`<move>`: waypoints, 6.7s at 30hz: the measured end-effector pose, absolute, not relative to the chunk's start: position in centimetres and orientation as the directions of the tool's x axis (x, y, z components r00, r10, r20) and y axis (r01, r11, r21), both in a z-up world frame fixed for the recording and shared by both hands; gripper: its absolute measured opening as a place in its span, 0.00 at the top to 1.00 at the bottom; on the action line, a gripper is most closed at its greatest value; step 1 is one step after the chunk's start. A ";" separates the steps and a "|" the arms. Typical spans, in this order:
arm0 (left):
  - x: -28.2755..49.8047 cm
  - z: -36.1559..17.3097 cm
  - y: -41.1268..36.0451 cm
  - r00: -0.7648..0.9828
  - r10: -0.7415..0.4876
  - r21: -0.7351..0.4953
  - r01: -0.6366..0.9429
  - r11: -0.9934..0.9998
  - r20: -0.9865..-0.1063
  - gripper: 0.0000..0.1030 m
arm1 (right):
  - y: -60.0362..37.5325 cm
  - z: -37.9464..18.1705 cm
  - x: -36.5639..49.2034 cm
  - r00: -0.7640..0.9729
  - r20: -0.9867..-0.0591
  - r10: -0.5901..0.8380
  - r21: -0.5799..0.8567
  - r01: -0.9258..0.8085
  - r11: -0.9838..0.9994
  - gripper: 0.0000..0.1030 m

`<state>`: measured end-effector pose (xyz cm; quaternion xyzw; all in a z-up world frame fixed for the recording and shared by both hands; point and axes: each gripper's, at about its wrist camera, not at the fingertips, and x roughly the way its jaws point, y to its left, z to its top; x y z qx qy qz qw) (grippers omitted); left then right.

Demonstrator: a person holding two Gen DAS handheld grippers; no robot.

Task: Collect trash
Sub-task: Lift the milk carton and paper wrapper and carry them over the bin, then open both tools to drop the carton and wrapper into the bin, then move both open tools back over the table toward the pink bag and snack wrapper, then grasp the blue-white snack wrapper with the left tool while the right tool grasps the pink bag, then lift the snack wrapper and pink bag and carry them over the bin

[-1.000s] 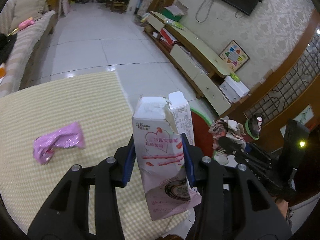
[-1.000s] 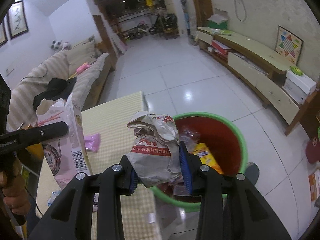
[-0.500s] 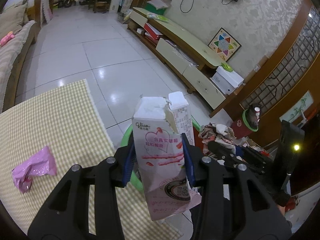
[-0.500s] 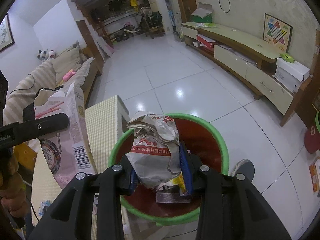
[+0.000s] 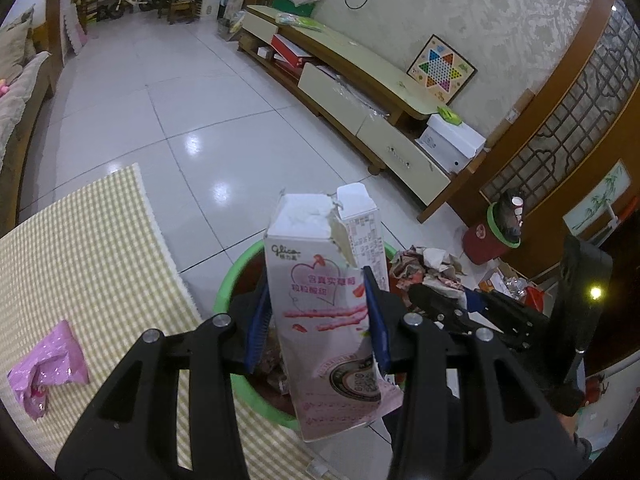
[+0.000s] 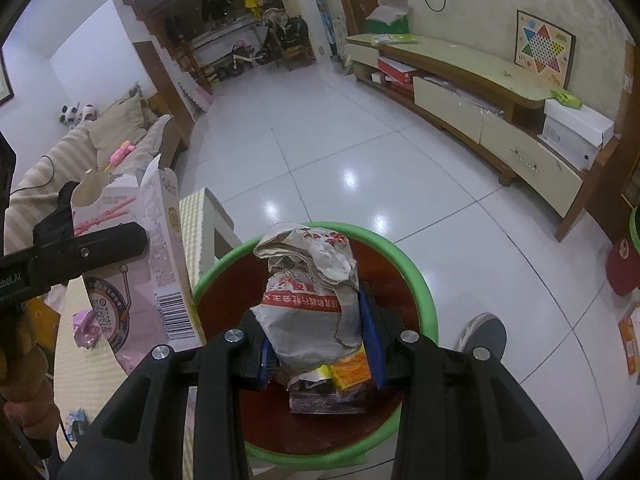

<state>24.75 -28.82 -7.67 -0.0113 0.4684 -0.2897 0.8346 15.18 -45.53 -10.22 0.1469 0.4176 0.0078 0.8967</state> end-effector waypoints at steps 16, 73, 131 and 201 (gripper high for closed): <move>25.8 -9.5 -29.8 0.356 -0.471 -0.275 0.480 0.833 -0.807 0.58 | -45.7 -11.8 15.8 0.631 -0.762 0.142 0.277 0.120 0.953 0.65; 10.4 -6.6 -0.4 0.508 -0.252 -0.264 0.050 0.963 -0.824 0.05 | -25.1 -5.2 10.0 0.624 -0.741 0.246 0.175 -0.175 0.969 0.10; 15.2 -14.1 8.4 0.400 -0.156 -0.181 -0.027 0.983 -0.903 0.58 | -10.7 -11.4 18.4 0.470 -0.830 0.299 0.088 -0.419 0.903 0.10; 11.2 -5.4 3.3 0.560 -0.197 -0.197 0.061 0.979 -0.805 0.58 | -16.3 -5.8 11.1 0.606 -0.744 0.282 0.023 -0.399 0.917 0.56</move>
